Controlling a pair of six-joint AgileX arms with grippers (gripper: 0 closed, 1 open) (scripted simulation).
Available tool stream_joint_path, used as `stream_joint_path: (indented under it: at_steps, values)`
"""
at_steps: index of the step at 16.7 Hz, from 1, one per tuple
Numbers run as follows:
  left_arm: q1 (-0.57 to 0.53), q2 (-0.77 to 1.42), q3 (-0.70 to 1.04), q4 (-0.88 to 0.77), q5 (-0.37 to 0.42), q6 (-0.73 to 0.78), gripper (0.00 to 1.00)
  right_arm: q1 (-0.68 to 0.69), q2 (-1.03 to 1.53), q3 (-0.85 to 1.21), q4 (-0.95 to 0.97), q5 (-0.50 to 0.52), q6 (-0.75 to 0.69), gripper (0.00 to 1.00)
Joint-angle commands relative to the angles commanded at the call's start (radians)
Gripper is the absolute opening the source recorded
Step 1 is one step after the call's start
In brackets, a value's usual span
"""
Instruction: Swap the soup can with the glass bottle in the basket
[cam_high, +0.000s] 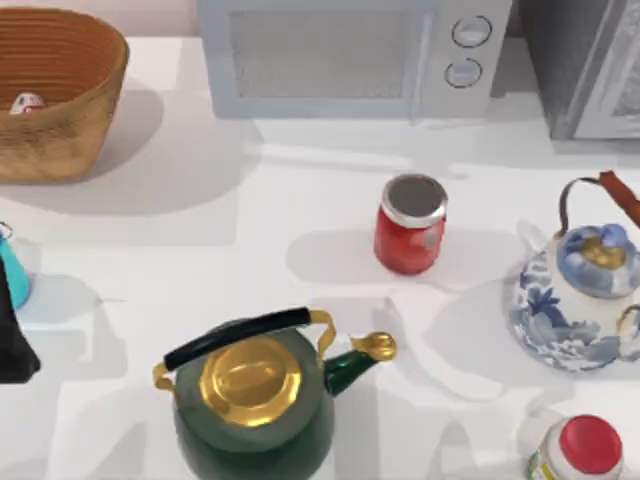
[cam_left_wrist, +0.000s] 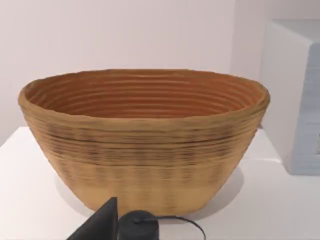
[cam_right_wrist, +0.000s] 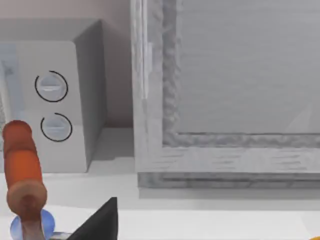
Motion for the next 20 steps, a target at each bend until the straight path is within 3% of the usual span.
stream_joint_path:
  at_steps: [4, 8, 12, 20]
  values:
    - [0.006, 0.021, 0.023, -0.011, -0.006, 0.005, 1.00, 0.000, 0.000, 0.000, 0.000, 0.000, 0.000, 1.00]
    - [0.021, 0.181, 0.195, -0.094, -0.021, 0.011, 1.00, 0.000, 0.000, 0.000, 0.000, 0.000, 0.000, 1.00]
    - [0.017, 0.490, 0.509, -0.228, -0.006, -0.005, 1.00, 0.000, 0.000, 0.000, 0.000, 0.000, 0.000, 1.00]
    - [0.008, 1.325, 1.267, -0.493, 0.063, -0.021, 1.00, 0.000, 0.000, 0.000, 0.000, 0.000, 0.000, 1.00]
